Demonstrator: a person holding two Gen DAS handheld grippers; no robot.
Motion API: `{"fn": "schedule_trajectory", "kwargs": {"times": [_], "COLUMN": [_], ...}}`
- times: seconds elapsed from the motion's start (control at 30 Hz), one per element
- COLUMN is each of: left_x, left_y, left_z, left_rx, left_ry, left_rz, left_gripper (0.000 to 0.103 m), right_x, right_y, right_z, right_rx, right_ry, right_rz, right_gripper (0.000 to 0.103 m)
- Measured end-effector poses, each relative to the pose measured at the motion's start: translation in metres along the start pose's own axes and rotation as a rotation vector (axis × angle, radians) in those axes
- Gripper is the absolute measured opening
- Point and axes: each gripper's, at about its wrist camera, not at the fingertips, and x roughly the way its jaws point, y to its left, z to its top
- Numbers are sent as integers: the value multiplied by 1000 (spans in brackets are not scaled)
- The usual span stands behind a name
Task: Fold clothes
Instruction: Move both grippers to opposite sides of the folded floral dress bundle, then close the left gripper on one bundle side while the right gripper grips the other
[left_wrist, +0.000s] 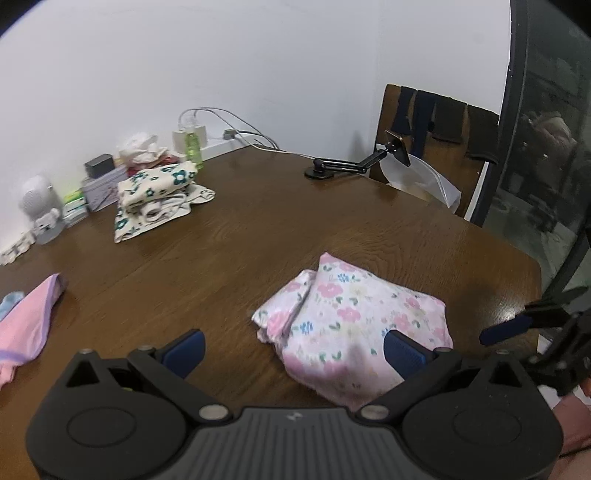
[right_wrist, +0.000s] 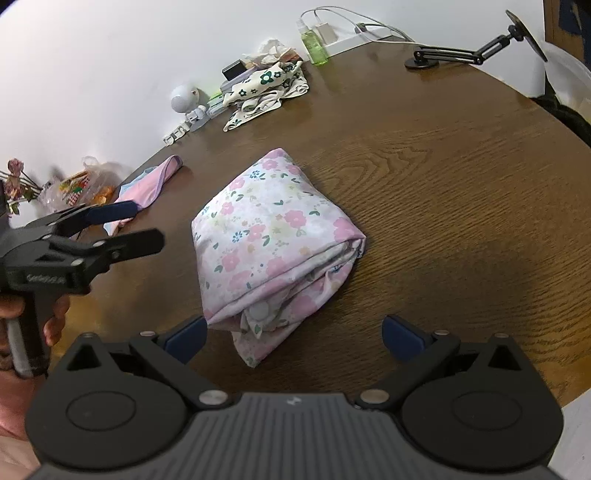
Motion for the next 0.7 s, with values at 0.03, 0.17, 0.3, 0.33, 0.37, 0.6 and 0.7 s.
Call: {"fn": "schedule_trajectory", "kwargs": {"times": [0.03,0.17,0.3,0.33,0.37,0.6,0.7], "left_x": [5,24,43,48,53,82,89], "left_y": [1,6,8,8,8,11,14], "left_z": [4,17,31,34,36,46,47], "left_rx": [-2,-9,0,3,9,32,29], "left_ry": [11,49,89,102,115,180,197], "left_rz": [-9,-97,-133,-141,-146,-184,-197], "left_gripper": [103,101,100,100,100,98,98], "right_x": [1,7,12,13,15,20,21], "right_y": [0,2,0,0,-1,-2,-3], "right_z": [1,3,6,7,7,11,13], "right_rx": [8,22,52,60,63,68,79], "right_ry": [2,8,11,12,13,17,12], "right_rz": [7,16,22,24,26,10,1], "right_gripper": [103,103,103,103,103,103,103]}}
